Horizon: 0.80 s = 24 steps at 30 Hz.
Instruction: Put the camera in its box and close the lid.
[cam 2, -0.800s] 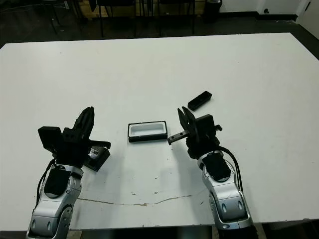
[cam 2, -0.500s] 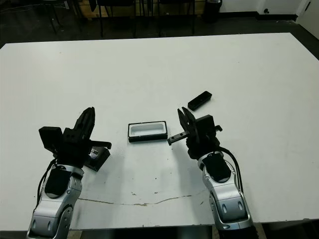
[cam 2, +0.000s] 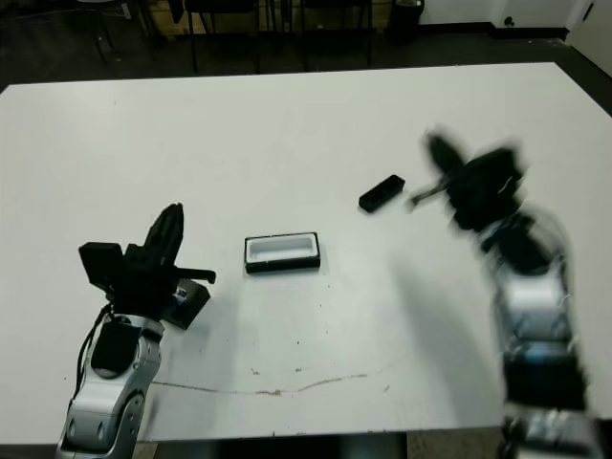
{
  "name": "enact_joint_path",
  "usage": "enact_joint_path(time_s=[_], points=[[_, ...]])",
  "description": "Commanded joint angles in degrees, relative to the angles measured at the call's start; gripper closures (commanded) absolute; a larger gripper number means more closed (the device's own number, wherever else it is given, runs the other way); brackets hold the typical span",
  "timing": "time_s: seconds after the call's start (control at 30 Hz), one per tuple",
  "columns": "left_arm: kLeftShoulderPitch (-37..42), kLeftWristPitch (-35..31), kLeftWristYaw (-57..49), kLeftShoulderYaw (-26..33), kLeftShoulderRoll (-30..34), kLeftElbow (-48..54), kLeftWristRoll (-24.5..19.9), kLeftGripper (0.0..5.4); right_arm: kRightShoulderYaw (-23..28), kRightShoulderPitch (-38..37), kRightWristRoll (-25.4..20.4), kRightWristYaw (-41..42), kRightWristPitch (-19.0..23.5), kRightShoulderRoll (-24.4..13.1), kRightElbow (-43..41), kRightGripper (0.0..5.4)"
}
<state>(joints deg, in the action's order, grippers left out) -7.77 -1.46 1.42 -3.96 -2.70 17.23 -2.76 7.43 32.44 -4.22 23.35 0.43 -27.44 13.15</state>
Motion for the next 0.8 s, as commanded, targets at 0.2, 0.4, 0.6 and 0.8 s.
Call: enact_joint_path(time_s=[0.2, 0.4, 0.6, 0.8], points=[[-2.69, -1.37, 0.19, 0.92, 1.04, 2.01, -0.48, 5.36, -8.18, 25.30, 12.76, -0.79, -9.93, -4.43, 41.77, 5.40], [-3.07, -1.57, 0.60, 1.33, 1.84, 2.40, -0.34, 5.36, -14.64, 30.53, 20.24, -4.80, -10.52, -0.26, 56.74, 5.40], [-3.37, -1.89, 0.76, 1.39, 2.05, 2.21, -0.31, 5.36, -20.12, 28.79, 25.83, -7.21, -9.31, 4.74, 61.72, 5.40], [-3.90, -1.91, 0.64, 1.51, 2.02, 2.16, -0.11, 5.36, -25.94, 25.46, 31.48, -10.05, -7.34, 8.59, 62.13, 5.40]])
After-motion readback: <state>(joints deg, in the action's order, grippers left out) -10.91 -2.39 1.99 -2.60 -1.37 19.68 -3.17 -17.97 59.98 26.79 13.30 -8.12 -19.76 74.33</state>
